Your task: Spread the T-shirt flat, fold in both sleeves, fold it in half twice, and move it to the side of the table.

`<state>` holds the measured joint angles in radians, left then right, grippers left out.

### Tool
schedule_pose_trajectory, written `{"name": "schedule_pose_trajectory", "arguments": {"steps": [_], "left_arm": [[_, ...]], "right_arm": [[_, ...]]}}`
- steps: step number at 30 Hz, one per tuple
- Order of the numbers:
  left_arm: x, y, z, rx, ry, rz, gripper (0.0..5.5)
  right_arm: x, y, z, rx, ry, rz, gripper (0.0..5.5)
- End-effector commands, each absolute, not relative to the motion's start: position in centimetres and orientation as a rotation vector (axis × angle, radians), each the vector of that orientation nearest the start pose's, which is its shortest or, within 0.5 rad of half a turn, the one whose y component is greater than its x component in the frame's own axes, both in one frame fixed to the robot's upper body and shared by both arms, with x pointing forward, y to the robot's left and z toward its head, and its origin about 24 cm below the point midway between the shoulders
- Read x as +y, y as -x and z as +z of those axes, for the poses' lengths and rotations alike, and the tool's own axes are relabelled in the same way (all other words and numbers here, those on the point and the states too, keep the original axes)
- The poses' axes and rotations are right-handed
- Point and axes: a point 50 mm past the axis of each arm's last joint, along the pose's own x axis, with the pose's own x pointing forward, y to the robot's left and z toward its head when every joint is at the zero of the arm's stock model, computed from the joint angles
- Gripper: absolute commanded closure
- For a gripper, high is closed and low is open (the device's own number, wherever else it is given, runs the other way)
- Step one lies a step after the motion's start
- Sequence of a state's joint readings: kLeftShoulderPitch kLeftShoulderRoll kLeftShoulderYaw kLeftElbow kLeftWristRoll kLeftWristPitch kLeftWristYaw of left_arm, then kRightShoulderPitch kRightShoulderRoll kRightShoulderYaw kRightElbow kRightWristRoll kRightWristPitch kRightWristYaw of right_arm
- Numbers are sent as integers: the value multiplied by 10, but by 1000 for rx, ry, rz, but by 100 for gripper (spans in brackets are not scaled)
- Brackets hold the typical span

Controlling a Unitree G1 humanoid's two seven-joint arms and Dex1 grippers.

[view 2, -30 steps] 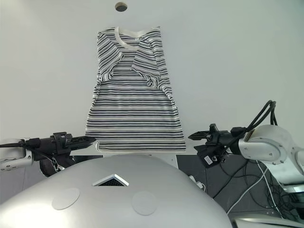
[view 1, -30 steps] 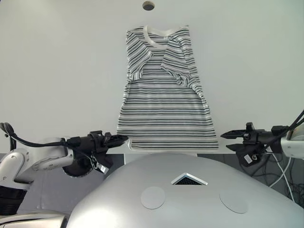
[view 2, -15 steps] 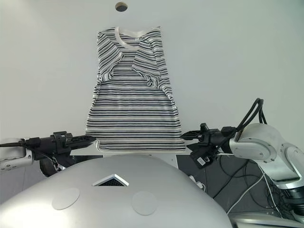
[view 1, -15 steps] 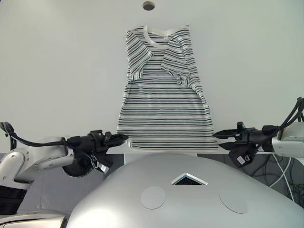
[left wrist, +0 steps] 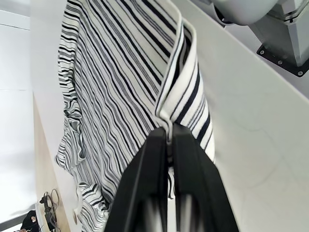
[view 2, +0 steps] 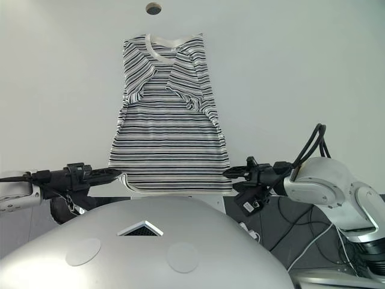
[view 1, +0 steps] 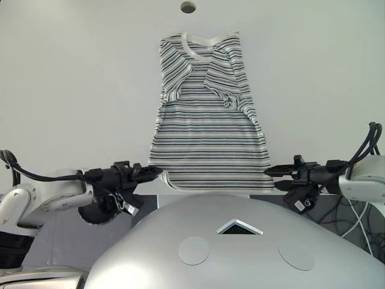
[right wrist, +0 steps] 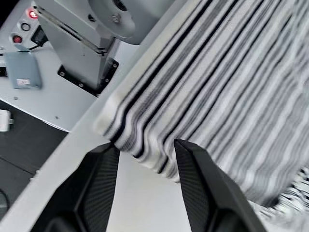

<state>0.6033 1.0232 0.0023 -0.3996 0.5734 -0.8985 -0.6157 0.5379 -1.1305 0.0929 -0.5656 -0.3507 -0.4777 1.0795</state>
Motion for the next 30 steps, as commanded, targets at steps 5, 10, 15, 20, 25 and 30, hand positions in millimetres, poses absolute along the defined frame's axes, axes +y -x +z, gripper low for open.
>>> {"name": "schedule_pose_trajectory", "arguments": {"steps": [5,10,15,20,25,30], "left_arm": [[203,-91,70,-178,-1390,-1570,550],[203,-91,70,-172,-1381,-1576,550],[203,-89,70,-169,-1374,-1577,550],[201,-93,73,-193,-1358,-1531,550],[200,-93,77,-168,-1322,-1522,550],[212,-85,66,-16,-1300,-1569,426]], "right_arm": [[-205,-106,76,339,1360,1800,396],[-206,-106,79,365,1353,1810,495],[-205,-108,80,359,1346,1806,549],[-203,-108,78,351,1331,1798,549],[-202,-107,77,358,1325,1792,549],[-201,-105,76,357,1320,1785,550]]}}
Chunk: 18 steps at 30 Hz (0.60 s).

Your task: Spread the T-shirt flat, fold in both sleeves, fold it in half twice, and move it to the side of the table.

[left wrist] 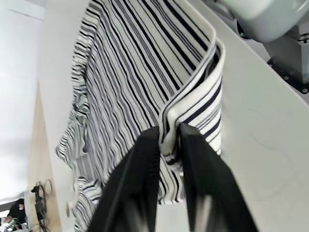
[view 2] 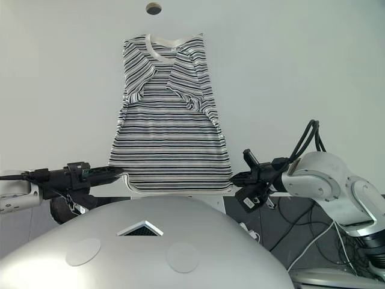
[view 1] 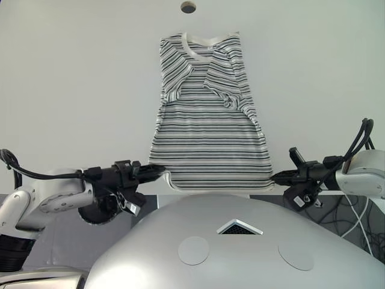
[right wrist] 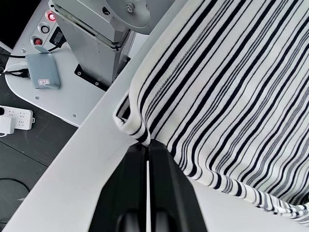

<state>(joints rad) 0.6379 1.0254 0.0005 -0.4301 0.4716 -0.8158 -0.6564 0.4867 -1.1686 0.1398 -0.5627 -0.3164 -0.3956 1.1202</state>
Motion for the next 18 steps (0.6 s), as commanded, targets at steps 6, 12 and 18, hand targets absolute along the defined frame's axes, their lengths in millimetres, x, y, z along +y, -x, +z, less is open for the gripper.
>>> {"name": "schedule_pose_trajectory", "arguments": {"steps": [6,12,18], "left_arm": [[222,-79,58,28,-1265,-1553,330],[232,-74,47,13,-1250,-1517,236],[240,-69,35,23,-1242,-1527,236]], "right_arm": [[-201,-108,76,343,1308,1741,550],[-199,-110,75,326,1291,1716,550],[-198,-110,75,317,1290,1711,550]]}}
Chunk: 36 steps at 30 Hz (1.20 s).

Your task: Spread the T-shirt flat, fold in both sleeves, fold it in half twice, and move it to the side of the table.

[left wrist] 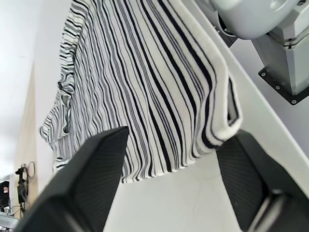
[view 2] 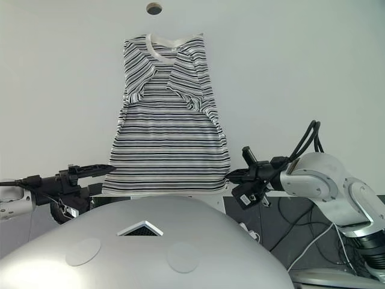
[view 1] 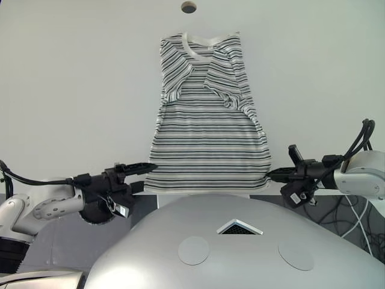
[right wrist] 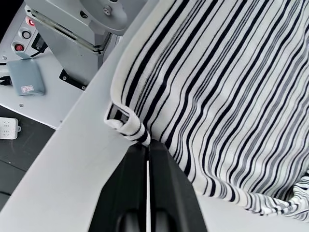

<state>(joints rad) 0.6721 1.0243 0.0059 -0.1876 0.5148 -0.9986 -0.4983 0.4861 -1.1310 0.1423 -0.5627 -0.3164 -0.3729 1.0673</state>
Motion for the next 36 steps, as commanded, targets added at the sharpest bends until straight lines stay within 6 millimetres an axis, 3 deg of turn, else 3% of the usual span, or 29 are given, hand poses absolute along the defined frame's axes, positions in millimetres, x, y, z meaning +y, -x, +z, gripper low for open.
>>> {"name": "schedule_pose_trajectory", "arguments": {"steps": [1,4,9,17,29,36], "left_arm": [[241,-68,33,25,-1241,-1531,236],[244,-66,29,31,-1244,-1544,236],[245,-64,29,6,-1262,-1557,329],[241,-69,32,-47,-1285,-1514,319],[239,-71,36,1,-1289,-1564,549],[232,-77,51,38,-1193,-1515,549]], "right_arm": [[-198,-110,75,316,1289,1711,550],[-198,-110,74,314,1288,1711,550],[-199,-110,74,317,1291,1712,550],[-199,-110,75,318,1296,1709,550],[-198,-111,76,313,1298,1704,550],[-197,-115,78,290,1279,1667,550]]}}
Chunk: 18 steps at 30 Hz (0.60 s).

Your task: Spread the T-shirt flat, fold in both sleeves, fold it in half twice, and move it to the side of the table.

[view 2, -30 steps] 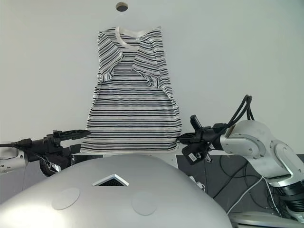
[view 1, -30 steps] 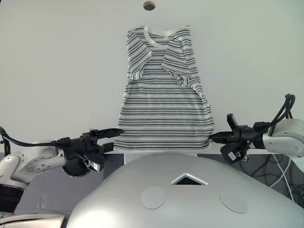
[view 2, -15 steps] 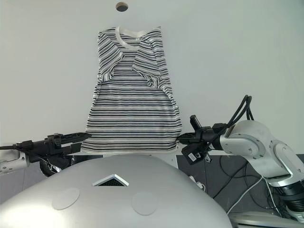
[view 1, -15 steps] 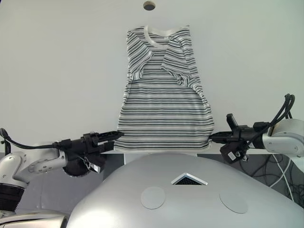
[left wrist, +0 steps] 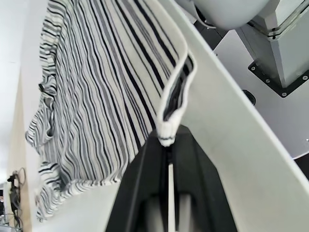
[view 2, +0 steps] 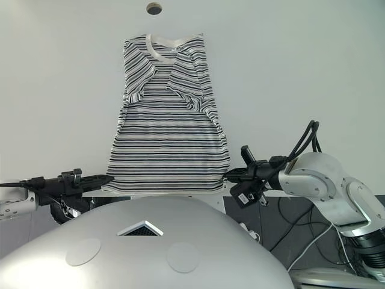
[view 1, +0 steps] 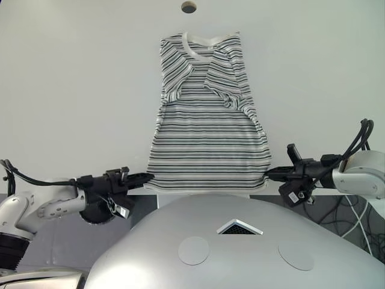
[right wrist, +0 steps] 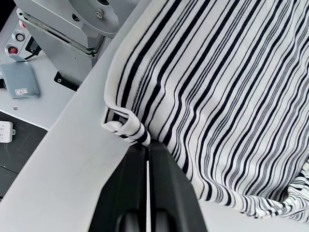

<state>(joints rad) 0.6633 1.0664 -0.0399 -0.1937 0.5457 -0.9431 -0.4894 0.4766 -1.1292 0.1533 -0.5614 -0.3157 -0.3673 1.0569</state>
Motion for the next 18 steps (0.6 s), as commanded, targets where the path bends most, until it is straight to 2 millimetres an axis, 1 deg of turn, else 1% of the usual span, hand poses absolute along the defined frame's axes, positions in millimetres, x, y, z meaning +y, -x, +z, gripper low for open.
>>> {"name": "schedule_pose_trajectory", "arguments": {"steps": [1,4,6,10,12,15,18], "left_arm": [[231,-82,56,38,-1168,-1480,549],[230,-95,74,52,-1066,-1373,549],[229,-97,84,61,-982,-1334,549],[223,-89,106,62,-779,-1332,549],[220,-84,115,55,-707,-1337,549],[222,-75,126,61,-653,-1360,549],[225,-68,140,21,-629,-1341,549]], "right_arm": [[-198,-116,79,285,1274,1655,550],[-198,-118,83,252,1251,1619,550],[-196,-118,89,212,1225,1587,550],[-198,-112,111,136,1102,1550,550],[-201,-109,121,100,1041,1513,550],[-211,-103,132,69,990,1441,550],[-216,-96,140,42,956,1389,550]]}}
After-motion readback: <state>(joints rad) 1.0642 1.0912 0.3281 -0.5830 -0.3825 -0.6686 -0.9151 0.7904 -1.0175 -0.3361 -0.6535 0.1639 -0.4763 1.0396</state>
